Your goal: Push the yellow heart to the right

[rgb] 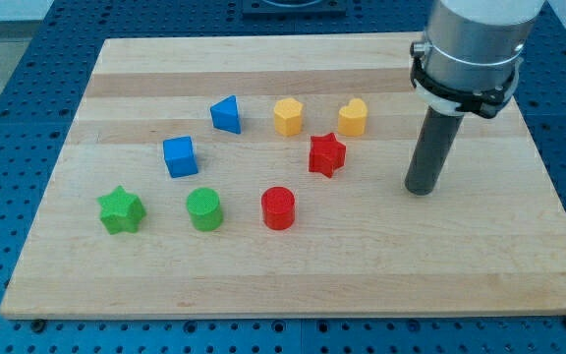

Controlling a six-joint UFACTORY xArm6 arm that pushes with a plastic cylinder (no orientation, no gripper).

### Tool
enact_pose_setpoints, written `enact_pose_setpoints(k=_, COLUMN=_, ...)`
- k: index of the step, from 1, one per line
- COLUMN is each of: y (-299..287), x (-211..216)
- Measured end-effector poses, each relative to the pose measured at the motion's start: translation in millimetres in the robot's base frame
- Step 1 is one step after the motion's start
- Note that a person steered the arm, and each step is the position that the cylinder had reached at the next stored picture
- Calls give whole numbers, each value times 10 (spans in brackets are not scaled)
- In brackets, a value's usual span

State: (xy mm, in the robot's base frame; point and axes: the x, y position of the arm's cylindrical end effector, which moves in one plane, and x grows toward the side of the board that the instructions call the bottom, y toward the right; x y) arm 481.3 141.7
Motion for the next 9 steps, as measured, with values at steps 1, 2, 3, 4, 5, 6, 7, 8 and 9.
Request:
enact_pose_setpoints(k=1, y=66, x=-563)
enact_pose_setpoints(k=2, y=66, x=-848)
enact_pose_setpoints(k=3, y=-22, x=-1528)
enact_pose_setpoints(k=4, y=-355, x=-1665)
enact_pose_setpoints(k=5, y=-701, x=-1906)
enact_pose_setpoints(k=6, y=-980, x=-1988)
enact_pose_setpoints(k=7, y=-1180, x=-1988)
enact_pose_setpoints(k=8, y=-1135, x=-1898)
enact_pose_setpoints(k=9, y=-1106, x=-1677)
